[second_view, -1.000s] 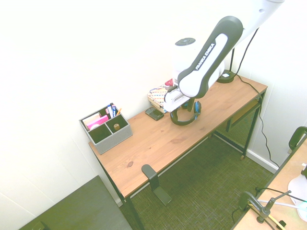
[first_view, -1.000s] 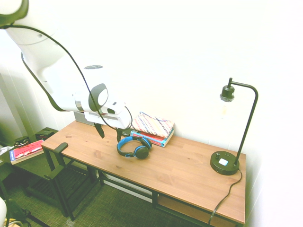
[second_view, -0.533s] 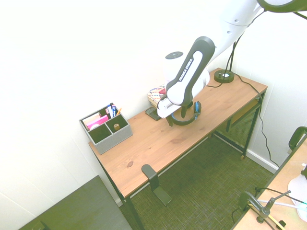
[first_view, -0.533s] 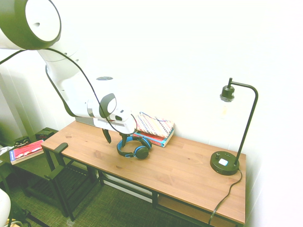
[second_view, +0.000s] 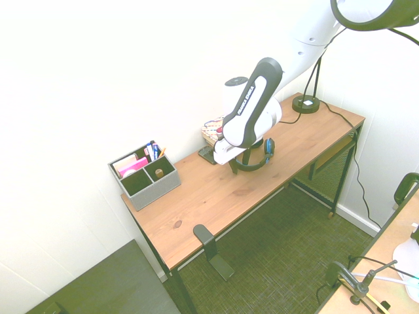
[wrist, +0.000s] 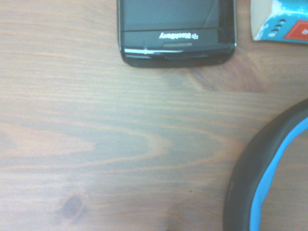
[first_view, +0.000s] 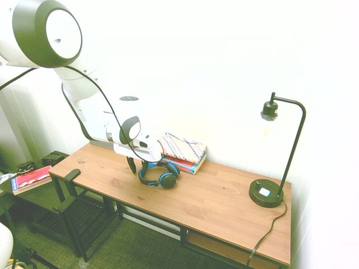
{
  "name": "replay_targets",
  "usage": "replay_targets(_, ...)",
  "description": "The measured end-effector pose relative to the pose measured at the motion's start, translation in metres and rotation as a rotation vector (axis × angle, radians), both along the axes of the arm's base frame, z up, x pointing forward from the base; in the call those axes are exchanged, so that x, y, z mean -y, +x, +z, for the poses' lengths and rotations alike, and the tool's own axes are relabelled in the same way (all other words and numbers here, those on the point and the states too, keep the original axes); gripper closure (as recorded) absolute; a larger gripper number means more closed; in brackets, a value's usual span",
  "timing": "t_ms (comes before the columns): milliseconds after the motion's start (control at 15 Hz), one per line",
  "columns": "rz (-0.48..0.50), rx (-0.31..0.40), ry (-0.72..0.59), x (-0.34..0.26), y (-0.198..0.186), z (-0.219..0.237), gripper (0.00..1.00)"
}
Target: Hang the headphone
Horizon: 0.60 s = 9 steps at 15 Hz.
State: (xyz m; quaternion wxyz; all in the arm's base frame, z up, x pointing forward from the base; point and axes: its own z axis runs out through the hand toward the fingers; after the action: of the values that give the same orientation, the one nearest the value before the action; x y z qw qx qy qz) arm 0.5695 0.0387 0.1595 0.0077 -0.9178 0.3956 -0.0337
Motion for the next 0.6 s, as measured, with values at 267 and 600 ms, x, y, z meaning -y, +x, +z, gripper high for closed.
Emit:
replay_targets(267, -0.006, 0.0, 0.0, 0.0025, 0.0007, -0.0003, 1.0)
replay_targets(600, -0.024, 0.005, 0.006, 0.0079, 0.0016, 0.0028, 1.0)
